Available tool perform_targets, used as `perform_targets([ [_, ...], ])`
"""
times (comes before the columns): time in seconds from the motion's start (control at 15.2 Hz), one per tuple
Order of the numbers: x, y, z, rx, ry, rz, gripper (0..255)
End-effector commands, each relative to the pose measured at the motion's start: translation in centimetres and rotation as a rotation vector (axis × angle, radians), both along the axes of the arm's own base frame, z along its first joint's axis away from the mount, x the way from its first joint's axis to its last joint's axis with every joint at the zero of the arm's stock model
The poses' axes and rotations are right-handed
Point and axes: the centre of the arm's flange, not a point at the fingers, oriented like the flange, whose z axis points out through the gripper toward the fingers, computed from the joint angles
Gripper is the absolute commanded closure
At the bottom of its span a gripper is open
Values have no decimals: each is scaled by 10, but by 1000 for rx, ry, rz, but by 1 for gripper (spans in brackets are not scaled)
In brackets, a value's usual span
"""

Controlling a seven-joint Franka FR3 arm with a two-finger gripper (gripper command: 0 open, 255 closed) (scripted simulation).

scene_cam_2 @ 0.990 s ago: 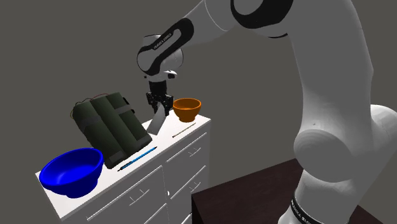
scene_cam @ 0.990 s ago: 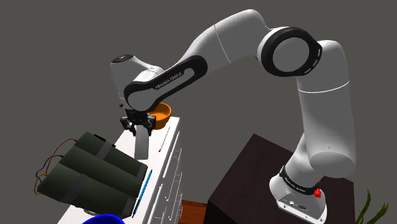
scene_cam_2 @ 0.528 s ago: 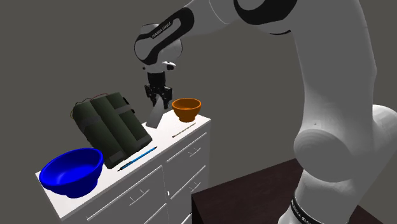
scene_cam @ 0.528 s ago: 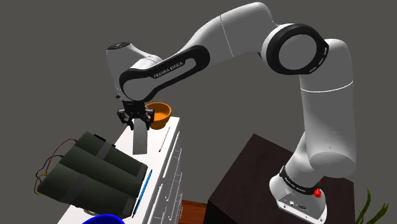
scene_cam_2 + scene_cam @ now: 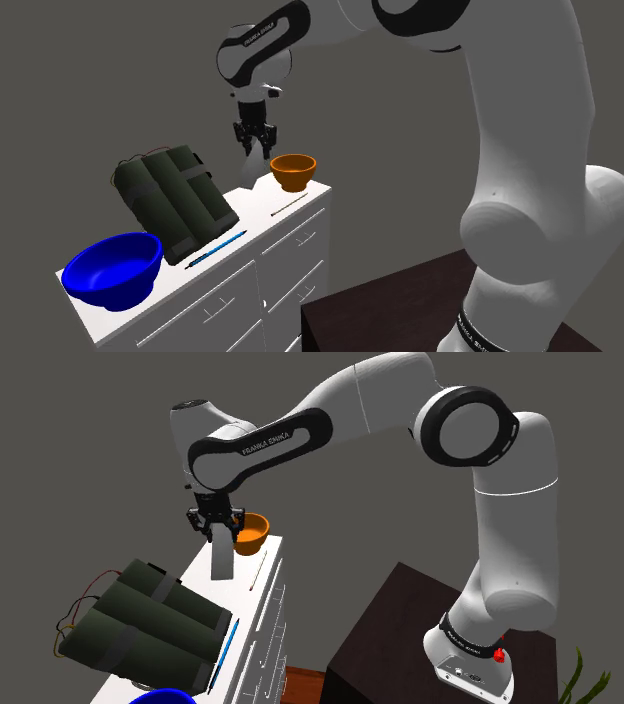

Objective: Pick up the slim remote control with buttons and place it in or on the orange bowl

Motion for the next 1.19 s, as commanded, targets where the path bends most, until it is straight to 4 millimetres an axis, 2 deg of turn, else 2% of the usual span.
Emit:
perform_targets([
  [0.0, 13, -23, 2, 0, -1, 0, 255],
  [0.73, 86, -145, 6, 0, -1, 0, 255],
  [1.12, 86, -145, -25, 0, -1, 0, 255],
])
